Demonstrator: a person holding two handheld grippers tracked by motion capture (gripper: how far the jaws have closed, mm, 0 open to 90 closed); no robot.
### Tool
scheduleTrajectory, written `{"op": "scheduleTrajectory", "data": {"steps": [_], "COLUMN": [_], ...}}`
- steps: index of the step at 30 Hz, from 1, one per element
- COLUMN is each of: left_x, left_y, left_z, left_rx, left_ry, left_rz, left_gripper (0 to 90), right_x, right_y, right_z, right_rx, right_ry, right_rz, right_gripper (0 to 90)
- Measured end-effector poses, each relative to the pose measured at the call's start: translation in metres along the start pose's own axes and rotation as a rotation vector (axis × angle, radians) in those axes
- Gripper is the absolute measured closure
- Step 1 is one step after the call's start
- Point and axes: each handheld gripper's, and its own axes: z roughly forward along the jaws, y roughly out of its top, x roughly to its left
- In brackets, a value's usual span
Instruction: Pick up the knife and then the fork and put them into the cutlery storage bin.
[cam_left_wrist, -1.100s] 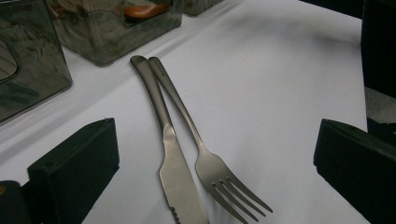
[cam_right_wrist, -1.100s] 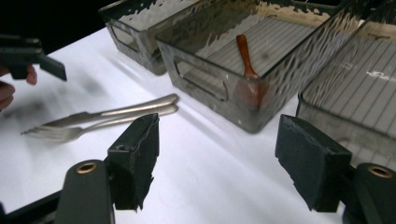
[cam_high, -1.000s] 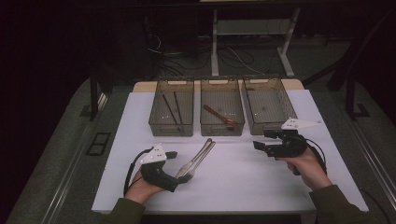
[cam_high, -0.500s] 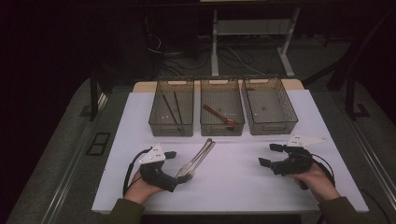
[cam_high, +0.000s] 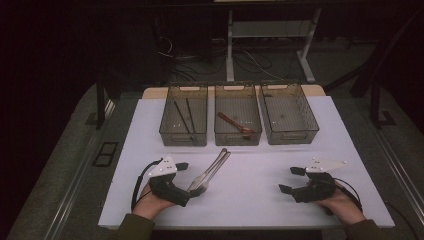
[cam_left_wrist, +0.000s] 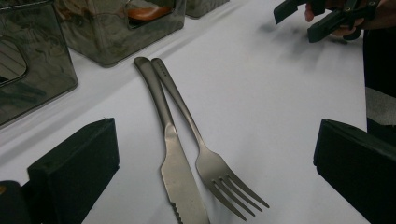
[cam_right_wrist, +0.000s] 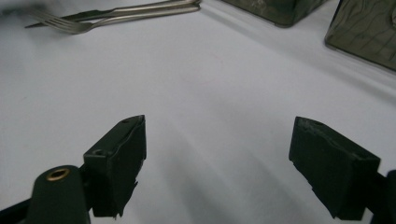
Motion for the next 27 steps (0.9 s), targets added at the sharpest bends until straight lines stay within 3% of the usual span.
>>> {"op": "scheduleTrajectory", "data": {"steps": [13, 22, 27], "left_x": [0.003, 0.009, 0.014], "left_y": [0.005, 0.019, 0.024], "left_z": [0.004, 0.014, 0.028], "left_rx": [0.024, 0.039, 0.066], "left_ry": [0.044, 0.107, 0.133], "left_rz": [0.012, 0.001, -0.004], "left_gripper": [2.6, 27.3, 38.1], "right_x": [-0.003, -0.003, -0.004], "right_y": [0.0, 0.0, 0.0], "right_z": [-0.004, -0.004, -0.004], "right_rx": [-0.019, -0.018, -0.021], "right_ry": [0.002, -0.003, -0.008], "right_rz": [0.01, 0.011, 0.019], "right_gripper": [18.1, 18.1, 18.1]}}
